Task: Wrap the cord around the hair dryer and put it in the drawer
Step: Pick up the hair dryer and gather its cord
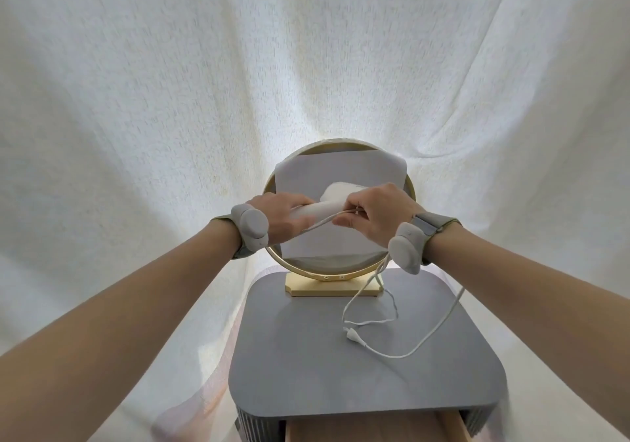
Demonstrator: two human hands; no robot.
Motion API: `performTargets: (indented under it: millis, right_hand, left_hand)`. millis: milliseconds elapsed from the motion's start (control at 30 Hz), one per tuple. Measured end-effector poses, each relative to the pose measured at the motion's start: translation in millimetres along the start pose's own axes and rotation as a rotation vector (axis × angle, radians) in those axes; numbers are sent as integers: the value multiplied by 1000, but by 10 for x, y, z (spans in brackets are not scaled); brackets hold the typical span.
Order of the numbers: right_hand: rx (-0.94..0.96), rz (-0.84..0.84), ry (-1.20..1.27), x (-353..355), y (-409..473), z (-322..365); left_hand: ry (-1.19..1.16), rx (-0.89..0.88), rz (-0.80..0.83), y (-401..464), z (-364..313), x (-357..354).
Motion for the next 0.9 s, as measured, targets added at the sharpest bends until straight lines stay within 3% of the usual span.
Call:
performTargets:
  millis: [200,500,900]
  right_hand:
    - [-9,4,26,-51,111,-85]
    - [39,76,22,-106,237,-197]
    - [47,177,128,-273,256,-490]
  left_hand:
    - [5,-17,155,-48,-127,-174]
    - [146,94,198,21,24,-314]
    - [153,-159,218,-126,-164,-316]
Point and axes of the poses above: each hand's wrist, its own y-axis towards the middle knuckle, its own x-axis out of the back of the hand, z = x × y, the point moved 8 cm from there along y, towards the middle knuckle, and after that the axes turned 14 degrees about z, right-handed, at the moved point
